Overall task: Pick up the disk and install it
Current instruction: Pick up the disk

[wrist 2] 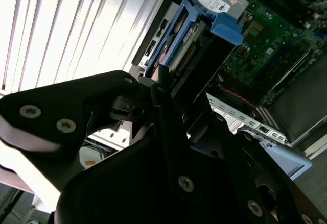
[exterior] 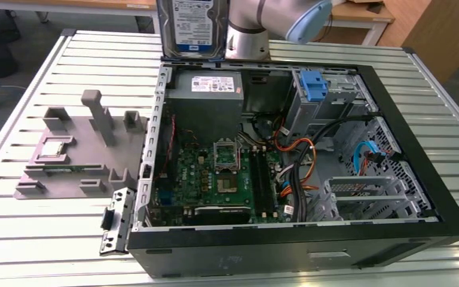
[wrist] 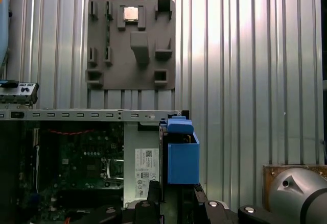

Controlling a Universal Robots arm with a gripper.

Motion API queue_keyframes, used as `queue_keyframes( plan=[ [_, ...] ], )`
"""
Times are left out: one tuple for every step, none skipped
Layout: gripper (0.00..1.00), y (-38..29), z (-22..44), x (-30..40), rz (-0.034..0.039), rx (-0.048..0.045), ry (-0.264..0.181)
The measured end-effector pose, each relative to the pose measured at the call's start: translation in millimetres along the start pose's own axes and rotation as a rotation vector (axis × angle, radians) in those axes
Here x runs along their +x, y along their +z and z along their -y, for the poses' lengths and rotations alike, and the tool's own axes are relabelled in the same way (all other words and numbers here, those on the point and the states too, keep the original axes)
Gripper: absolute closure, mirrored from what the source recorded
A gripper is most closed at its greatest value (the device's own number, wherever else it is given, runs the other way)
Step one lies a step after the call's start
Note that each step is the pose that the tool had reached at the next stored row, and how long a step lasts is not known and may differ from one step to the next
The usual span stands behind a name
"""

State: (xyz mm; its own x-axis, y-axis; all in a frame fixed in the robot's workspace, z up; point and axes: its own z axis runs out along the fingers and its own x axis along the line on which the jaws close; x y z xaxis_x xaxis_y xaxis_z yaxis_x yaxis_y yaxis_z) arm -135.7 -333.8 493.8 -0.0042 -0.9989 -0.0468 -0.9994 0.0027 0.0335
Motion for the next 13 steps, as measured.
queue_keyframes(
  plan=[
    [0.65, -0.2, 3.5, 0.0, -0.0001, -0.0001, 0.000],
    [0.65, -0.2, 6.9, 0.0, 0.0000, 0.0000, 0.000],
    [0.65, -0.3, 10.0, 0.0, 0.0000, 0.0000, 0.000],
    [0.65, -0.4, 13.2, 0.0, 0.0000, 0.0000, 0.000],
    [0.65, -0.5, 16.4, -0.1, 0.0000, 0.0000, 0.000],
    [0.65, -0.6, 19.4, -0.1, 0.0000, 0.0000, 0.000],
    [0.65, -0.7, 22.8, -0.1, -0.0001, 0.0000, 0.000],
    [0.65, -0.8, 25.9, -0.1, 0.0000, 0.0000, 0.000],
    [0.65, -0.9, 29.0, -0.1, 0.0000, -0.0001, 0.000],
    [0.65, -1.0, 32.2, -0.1, -0.0001, -0.0001, 0.000],
    [0.65, -1.1, 35.4, -0.2, -0.0001, -0.0001, 0.000],
    [0.65, -1.2, 38.6, -0.1, 0.0000, -0.0001, 0.000],
    [0.65, -1.3, 41.8, -0.2, -0.0001, -0.0001, 0.000]
  ],
)
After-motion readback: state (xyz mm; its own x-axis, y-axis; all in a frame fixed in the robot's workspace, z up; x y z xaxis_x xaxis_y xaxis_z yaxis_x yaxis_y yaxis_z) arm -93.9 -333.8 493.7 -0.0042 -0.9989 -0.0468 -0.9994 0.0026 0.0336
